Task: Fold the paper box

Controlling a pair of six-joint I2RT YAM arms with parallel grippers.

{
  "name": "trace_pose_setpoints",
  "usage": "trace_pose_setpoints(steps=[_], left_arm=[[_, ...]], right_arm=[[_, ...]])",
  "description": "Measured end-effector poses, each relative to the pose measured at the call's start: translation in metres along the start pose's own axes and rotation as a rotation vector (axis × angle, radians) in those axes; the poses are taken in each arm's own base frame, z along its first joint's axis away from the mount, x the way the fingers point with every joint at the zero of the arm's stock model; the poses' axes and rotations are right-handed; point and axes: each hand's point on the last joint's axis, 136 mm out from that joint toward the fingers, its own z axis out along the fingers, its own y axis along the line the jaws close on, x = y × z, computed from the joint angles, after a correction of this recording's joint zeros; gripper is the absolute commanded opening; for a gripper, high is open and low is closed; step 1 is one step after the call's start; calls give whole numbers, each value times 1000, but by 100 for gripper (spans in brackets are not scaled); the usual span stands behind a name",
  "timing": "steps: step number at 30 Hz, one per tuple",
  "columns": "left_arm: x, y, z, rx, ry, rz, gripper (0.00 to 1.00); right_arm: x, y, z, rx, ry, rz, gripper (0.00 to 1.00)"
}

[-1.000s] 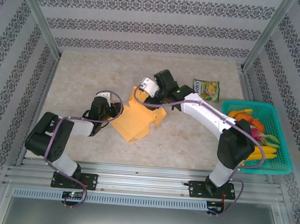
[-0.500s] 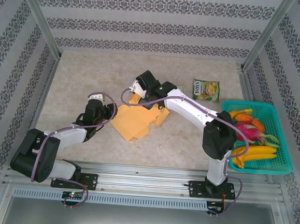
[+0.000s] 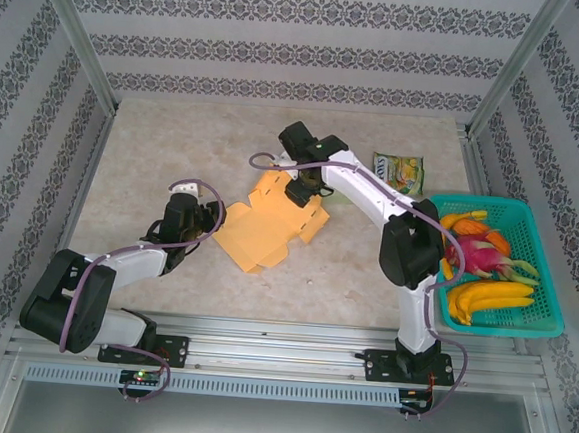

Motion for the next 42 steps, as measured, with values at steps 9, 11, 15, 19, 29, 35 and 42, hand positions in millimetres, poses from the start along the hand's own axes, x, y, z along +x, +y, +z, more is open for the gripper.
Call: trace_pose_setpoints(steps=[9, 11, 15, 19, 29, 35, 42], left_arm=[[2, 0, 1, 1, 6, 0, 56], [2, 0, 1, 1, 6, 0, 56], [2, 0, 1, 1, 6, 0, 56], [2, 0, 1, 2, 7, 0, 56], [0, -6, -4, 31, 10, 1, 56], [-15, -16, -15, 65, -38, 4, 56], [9, -13, -13, 86, 0, 34, 56]], right_arm=[[12, -9, 13, -78, 24, 49, 62], [14, -11, 16, -99, 24, 58, 61], [17, -10, 25, -142, 30, 69, 59], [19, -3, 35, -181, 42, 49, 39], [28, 12, 45, -112, 28, -91, 0], [8, 19, 1, 138, -144, -285, 0], [-17, 29, -37, 367, -358, -428, 0]])
